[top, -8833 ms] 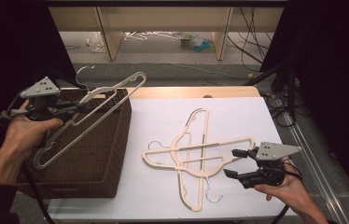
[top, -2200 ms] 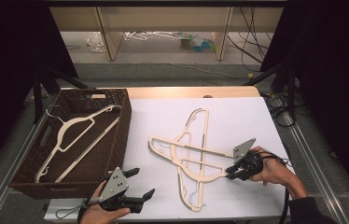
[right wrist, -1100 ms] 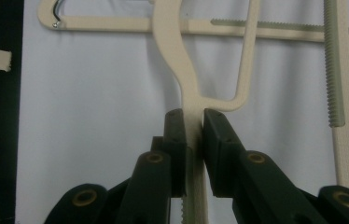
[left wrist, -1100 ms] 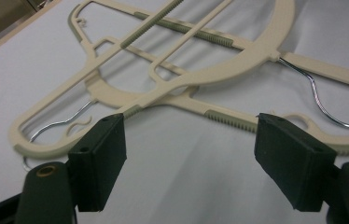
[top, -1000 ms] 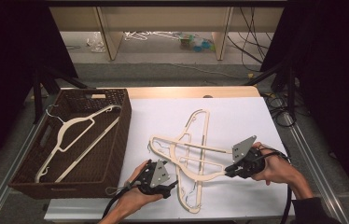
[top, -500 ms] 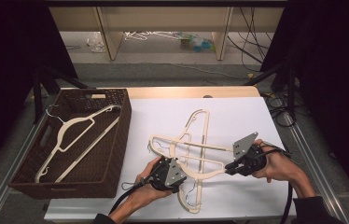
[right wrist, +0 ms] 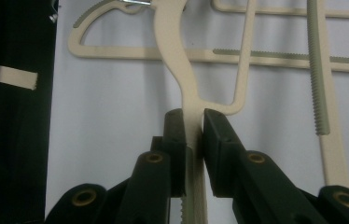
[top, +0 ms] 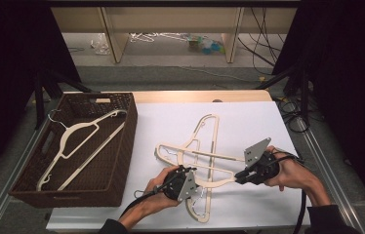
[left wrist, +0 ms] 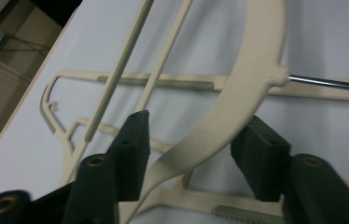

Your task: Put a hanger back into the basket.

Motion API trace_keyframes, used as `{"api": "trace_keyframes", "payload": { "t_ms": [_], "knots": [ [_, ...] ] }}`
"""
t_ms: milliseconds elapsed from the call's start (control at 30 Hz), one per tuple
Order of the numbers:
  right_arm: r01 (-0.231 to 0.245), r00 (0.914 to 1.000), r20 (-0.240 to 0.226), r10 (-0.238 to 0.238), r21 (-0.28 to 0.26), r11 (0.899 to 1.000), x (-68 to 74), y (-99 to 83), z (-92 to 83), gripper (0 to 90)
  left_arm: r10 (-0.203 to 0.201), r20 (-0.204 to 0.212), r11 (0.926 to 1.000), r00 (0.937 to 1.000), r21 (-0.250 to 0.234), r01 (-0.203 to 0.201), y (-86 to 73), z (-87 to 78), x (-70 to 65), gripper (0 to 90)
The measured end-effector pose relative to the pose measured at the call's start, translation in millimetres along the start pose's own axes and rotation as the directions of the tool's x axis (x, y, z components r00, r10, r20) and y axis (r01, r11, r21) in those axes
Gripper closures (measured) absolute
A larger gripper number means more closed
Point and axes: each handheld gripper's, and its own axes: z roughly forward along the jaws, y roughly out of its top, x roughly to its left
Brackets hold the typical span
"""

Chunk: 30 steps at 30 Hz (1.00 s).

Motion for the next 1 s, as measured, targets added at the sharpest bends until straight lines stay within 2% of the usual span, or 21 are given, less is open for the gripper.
{"api": "trace_keyframes", "payload": {
  "t_ms": [33,67,100,167,233,300,333,400,433,467,500,533,633,700,733,767,800,833,867,900,1000],
  "knots": [
    [-0.003,1.0000,-0.006,0.003,-0.003,1.000,-0.3,-1.0,0.6,79.8,0.012,0.008,0.9998,0.9999,-0.012,-0.012,0.4,-0.9,1.0,53.4],
    [-0.004,0.9999,-0.011,0.004,-0.006,1.000,-0.9,-2.1,1.1,79.8,0.010,0.019,0.9997,0.9998,-0.024,-0.010,0.8,-1.2,1.3,58.0],
    [-0.008,0.9999,-0.012,0.008,-0.011,1.000,-1.5,-3.0,1.6,79.8,0.036,0.034,0.9989,0.9988,-0.030,-0.035,2.0,-2.0,2.7,60.0],
    [-0.018,0.9996,-0.024,0.018,-0.014,1.000,-2.9,-5.9,3.4,79.8,0.085,0.035,0.9961,0.9957,-0.027,-0.084,4.1,-2.6,4.4,63.3],
    [-0.030,0.9988,-0.039,0.029,-0.016,0.999,-4.8,-9.2,5.6,79.9,0.146,0.056,0.9892,0.9877,-0.022,-0.145,7.7,-3.4,5.9,67.3],
    [-0.039,0.9983,-0.045,0.038,-0.019,0.999,-5.2,-10.4,6.3,79.9,0.158,0.061,0.9873,0.9855,-0.027,-0.157,9.2,-3.9,6.0,68.5],
    [-0.047,0.9975,-0.053,0.046,-0.016,0.999,-5.6,-12.4,6.8,80.0,0.200,0.062,0.9797,0.9779,-0.030,-0.198,14.2,-6.8,7.6,71.6],
    [-0.057,0.9967,-0.058,0.056,-0.009,0.998,-6.0,-13.1,6.6,80.2,0.210,0.058,0.9774,0.9761,-0.040,-0.208,17.2,-8.8,9.2,75.3],
    [-0.057,0.9967,-0.058,0.056,-0.009,0.998,-6.0,-13.1,6.6,80.2,0.225,0.045,0.9738,0.9734,-0.047,-0.223,20.3,-11.3,11.3,75.3],
    [-0.069,0.9963,-0.051,0.068,-0.016,0.997,-6.2,-13.9,4.9,80.0,0.230,0.038,0.9720,0.9725,-0.059,-0.227,26.6,-16.2,16.9,79.5],
    [-0.079,0.9958,-0.049,0.077,-0.036,0.996,-6.3,-14.0,2.6,79.8,0.230,0.038,0.9720,0.9725,-0.059,-0.227,26.6,-16.2,16.9,80.7],
    [-0.089,0.9955,-0.038,0.087,-0.061,0.994,-6.5,-14.1,-0.6,79.0,0.260,0.026,0.9645,0.9654,-0.058,-0.258,31.7,-20.4,21.4,81.8],
    [-0.112,0.9937,-0.012,0.112,-0.103,0.988,-6.9,-15.3,-6.8,74.9,0.261,0.018,0.9638,0.9652,-0.062,-0.259,35.7,-22.8,23.5,83.7],
    [-0.133,0.9907,0.011,0.136,-0.137,0.982,-6.9,-16.4,-12.2,69.8,0.274,0.007,0.9604,0.9618,-0.056,-0.273,39.5,-24.9,25.9,85.0],
    [-0.151,0.9854,0.054,0.162,-0.160,0.976,-6.4,-15.6,-16.8,60.7,0.267,0.004,0.9622,0.9638,-0.060,-0.266,41.2,-24.6,25.7,85.8],
    [-0.151,0.9854,0.054,0.162,-0.160,0.976,-6.4,-15.6,-16.8,60.7,0.264,0.002,0.9633,0.9647,-0.054,-0.263,42.3,-24.9,26.2,85.8],
    [-0.139,0.9817,0.107,0.158,-0.163,0.977,-5.5,-12.8,-21.1,54.7,0.237,-0.007,0.9701,0.9714,-0.051,-0.237,43.9,-26.1,30.5,85.8],
    [-0.131,0.9796,0.129,0.155,-0.174,0.976,-4.3,-10.3,-23.3,51.5,0.228,-0.010,0.9725,0.9736,-0.045,-0.228,43.9,-26.7,32.6,85.8],
    [-0.131,0.9796,0.129,0.155,-0.174,0.976,-4.3,-10.3,-23.3,51.5,0.228,-0.010,0.9725,0.9736,-0.045,-0.228,43.9,-26.7,32.6,85.8],
    [-0.137,0.9753,0.145,0.167,-0.195,0.971,-2.9,-7.8,-26.2,48.8,0.207,-0.015,0.9771,0.9781,-0.046,-0.208,43.8,-27.1,34.3,85.8],
    [-0.149,0.9603,0.195,0.200,-0.246,0.958,-1.7,-0.9,-35.6,43.1,0.177,-0.018,0.9837,0.9840,-0.025,-0.178,44.6,-31.0,40.2,85.9]
  ]
}}
